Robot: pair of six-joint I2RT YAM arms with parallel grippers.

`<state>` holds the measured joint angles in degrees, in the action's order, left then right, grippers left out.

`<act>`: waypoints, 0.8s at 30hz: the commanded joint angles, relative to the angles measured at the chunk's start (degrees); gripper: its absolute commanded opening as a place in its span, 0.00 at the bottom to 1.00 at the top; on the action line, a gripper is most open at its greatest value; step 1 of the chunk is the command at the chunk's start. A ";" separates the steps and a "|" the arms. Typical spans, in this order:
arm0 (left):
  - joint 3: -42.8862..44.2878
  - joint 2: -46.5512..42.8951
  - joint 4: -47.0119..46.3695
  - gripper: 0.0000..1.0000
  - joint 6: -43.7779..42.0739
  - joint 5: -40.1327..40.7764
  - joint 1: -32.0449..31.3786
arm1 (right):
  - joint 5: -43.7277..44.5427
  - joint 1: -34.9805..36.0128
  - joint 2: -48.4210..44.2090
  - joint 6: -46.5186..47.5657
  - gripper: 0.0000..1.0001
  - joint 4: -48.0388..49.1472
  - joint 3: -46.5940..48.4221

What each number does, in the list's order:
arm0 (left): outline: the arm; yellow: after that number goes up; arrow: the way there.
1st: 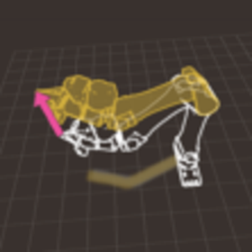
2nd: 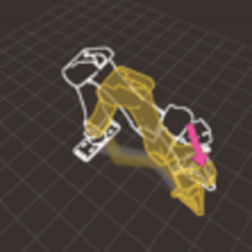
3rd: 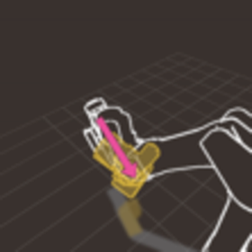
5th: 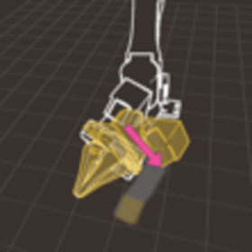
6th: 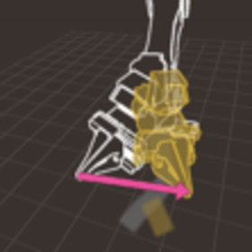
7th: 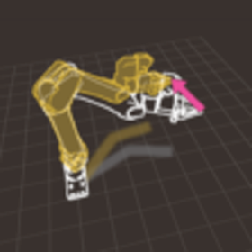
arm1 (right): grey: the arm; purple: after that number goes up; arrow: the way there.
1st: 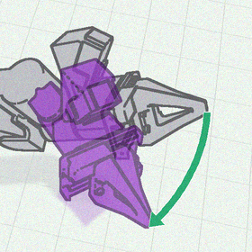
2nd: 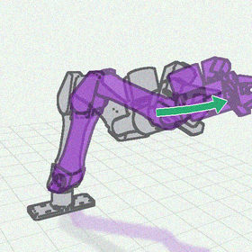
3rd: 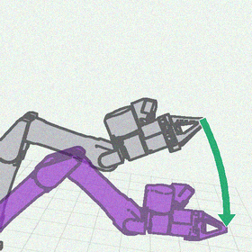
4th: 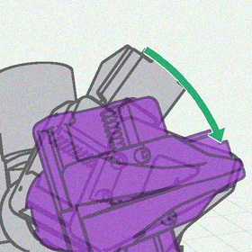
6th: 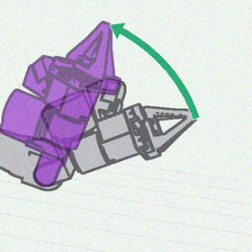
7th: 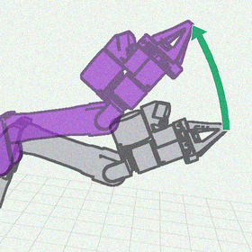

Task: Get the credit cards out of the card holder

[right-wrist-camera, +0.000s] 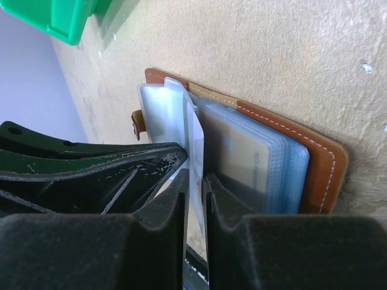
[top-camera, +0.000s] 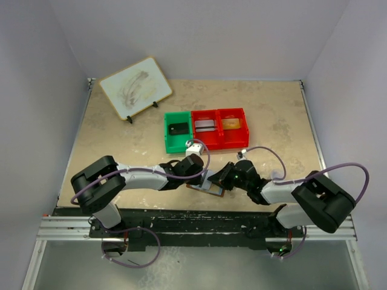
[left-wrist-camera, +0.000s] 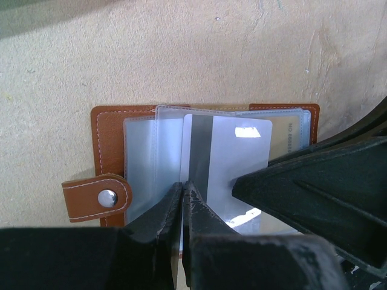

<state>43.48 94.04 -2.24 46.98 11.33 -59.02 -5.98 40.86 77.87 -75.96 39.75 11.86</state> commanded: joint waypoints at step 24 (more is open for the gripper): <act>2.14 0.40 11.22 0.01 -3.14 -1.46 -0.71 | 4.04 0.23 -21.63 -0.28 0.00 -15.46 -5.26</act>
<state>45.63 94.15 1.93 46.37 12.75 -59.29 -2.48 40.86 54.00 -77.10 24.25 6.07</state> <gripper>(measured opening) 0.009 0.008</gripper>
